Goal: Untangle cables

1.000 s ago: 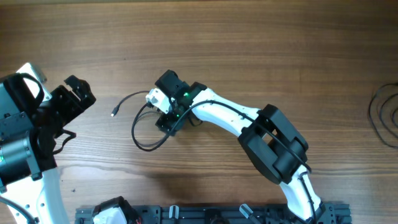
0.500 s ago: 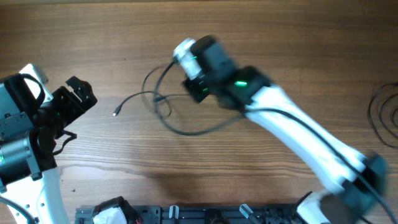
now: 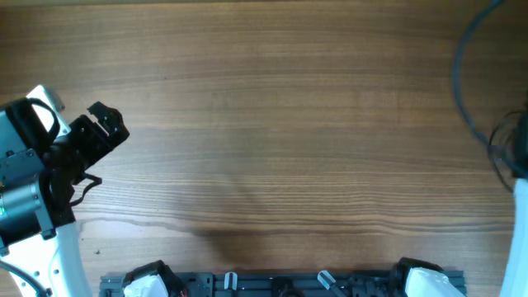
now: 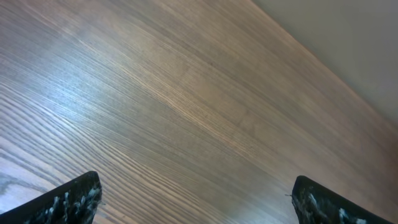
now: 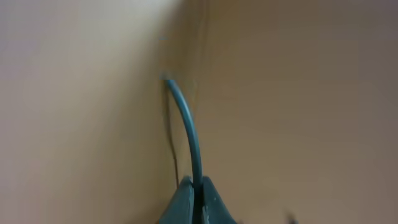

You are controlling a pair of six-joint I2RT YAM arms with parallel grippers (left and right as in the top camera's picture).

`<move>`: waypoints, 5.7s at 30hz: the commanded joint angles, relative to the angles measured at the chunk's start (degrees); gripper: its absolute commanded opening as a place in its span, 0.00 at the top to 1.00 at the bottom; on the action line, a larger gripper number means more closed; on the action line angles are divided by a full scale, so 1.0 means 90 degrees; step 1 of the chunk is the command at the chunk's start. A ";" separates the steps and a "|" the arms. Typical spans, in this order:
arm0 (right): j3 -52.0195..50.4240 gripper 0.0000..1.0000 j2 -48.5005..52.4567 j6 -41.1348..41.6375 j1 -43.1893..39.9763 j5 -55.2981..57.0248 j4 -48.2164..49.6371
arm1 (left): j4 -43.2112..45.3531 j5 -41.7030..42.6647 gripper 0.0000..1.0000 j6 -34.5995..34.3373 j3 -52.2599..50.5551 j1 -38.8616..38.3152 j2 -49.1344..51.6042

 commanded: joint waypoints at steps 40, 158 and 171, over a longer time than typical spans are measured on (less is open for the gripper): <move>-0.0019 0.00 0.4141 0.2489 -0.4167 -0.8478 -0.5260 | -0.0848 0.0325 0.00 0.0828 0.0066 0.0032 0.0015; -0.1183 0.00 -0.6312 -0.7565 0.2021 -0.7987 -0.8279 | -0.0658 0.0345 0.00 0.1379 0.0066 -0.1124 0.0049; -0.3723 0.00 -0.6249 -0.0588 0.1749 -0.5003 -0.3262 | -0.0682 0.0342 0.00 0.1382 0.0066 -0.1124 0.0049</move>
